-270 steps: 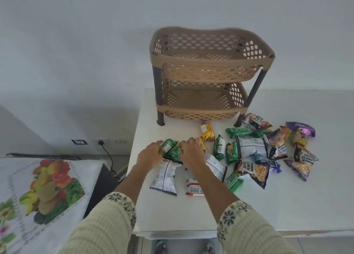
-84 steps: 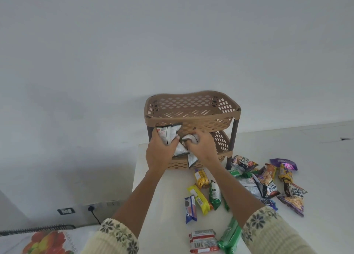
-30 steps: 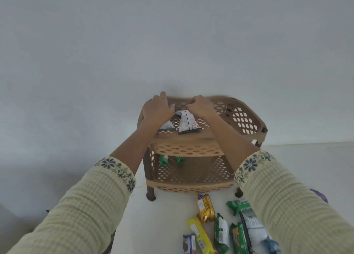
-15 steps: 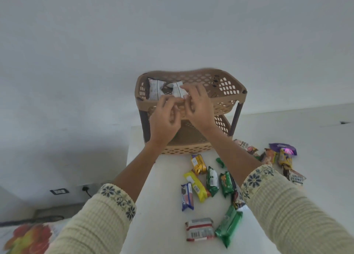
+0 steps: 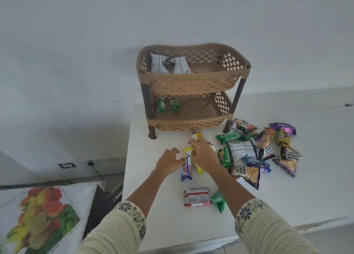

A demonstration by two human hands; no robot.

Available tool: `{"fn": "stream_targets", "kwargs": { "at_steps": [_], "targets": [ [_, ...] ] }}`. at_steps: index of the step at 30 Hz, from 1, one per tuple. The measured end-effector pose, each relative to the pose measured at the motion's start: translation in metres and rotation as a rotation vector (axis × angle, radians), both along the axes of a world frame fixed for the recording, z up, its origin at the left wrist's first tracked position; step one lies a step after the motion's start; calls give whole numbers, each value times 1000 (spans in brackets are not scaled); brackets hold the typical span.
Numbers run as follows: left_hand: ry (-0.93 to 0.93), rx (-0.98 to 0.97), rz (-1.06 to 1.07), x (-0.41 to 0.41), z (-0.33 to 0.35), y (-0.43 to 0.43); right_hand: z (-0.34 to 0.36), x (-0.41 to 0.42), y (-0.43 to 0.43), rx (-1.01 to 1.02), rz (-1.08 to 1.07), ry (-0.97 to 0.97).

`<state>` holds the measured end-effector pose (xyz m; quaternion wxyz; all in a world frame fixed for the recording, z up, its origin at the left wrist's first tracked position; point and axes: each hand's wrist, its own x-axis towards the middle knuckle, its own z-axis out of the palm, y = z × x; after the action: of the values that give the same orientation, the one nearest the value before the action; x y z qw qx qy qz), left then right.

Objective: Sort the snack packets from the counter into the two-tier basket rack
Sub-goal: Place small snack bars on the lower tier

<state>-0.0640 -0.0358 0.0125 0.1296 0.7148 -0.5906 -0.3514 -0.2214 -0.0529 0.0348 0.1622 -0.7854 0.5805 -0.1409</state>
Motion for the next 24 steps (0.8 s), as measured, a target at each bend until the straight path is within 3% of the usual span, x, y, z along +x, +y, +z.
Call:
{"fn": "stream_targets", "kwargs": {
  "at_steps": [4,12,20,24],
  "targets": [
    [45,130,34,-23,-15,16,-18,-9,8,153,-37,169],
    [-12,23,166,-56,-27,37,-39,-8,19,208,-4,242],
    [63,-85,460,-63,-31,50,-39,-23,23,192,6,-38],
    [113,-263,590,-58,-20,52,-27,-30,27,191,-4,-215]
  ]
}}
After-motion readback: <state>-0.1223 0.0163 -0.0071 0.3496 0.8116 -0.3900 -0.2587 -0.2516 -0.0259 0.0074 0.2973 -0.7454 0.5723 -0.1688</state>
